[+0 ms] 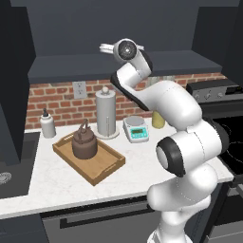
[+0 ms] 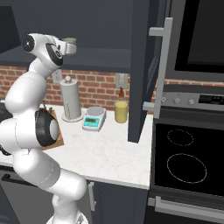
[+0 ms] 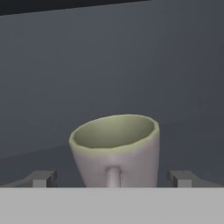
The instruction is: Pick the kettle from the counter and place it on the tray. Then pick the mug from the cabinet and place it on the tray. Then close the cabinet doors.
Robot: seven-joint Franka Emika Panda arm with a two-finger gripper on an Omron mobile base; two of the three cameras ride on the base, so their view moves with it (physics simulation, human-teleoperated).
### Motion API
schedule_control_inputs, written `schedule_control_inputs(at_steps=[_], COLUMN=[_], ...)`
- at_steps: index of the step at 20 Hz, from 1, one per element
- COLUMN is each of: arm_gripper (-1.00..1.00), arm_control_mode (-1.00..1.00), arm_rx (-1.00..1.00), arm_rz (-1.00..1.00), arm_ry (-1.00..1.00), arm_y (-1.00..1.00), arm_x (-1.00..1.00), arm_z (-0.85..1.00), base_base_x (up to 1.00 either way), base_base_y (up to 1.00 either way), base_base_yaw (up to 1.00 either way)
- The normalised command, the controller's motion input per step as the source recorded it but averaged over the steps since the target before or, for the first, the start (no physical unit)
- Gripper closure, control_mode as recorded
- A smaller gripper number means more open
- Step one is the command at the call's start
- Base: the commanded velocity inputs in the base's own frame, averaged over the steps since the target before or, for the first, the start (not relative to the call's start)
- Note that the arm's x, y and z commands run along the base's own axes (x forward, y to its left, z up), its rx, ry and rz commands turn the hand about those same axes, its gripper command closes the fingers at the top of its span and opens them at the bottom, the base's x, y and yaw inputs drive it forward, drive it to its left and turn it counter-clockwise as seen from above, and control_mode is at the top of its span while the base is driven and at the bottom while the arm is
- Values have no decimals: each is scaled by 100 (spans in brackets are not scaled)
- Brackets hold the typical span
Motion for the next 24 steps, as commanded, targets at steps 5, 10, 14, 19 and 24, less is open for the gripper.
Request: schedule_control_inputs(at_steps=[5,10,14,19,24], arm_gripper=[100,100,100,100,100], arm_control_mode=[-100,-100,-100,-100,-100], arm_rx=[0,0,0,0,0], arm_rz=[0,0,0,0,0], arm_ry=[-3,-4,-1,0,0], arm_y=[0,-1,0,0,0], arm_x=[0,0,0,0,0], arm_z=[0,0,0,-1,-1], base_base_x=[0,0,0,0,0], base_base_y=[0,0,0,0,0], base_base_yaw=[0,0,0,0,0])
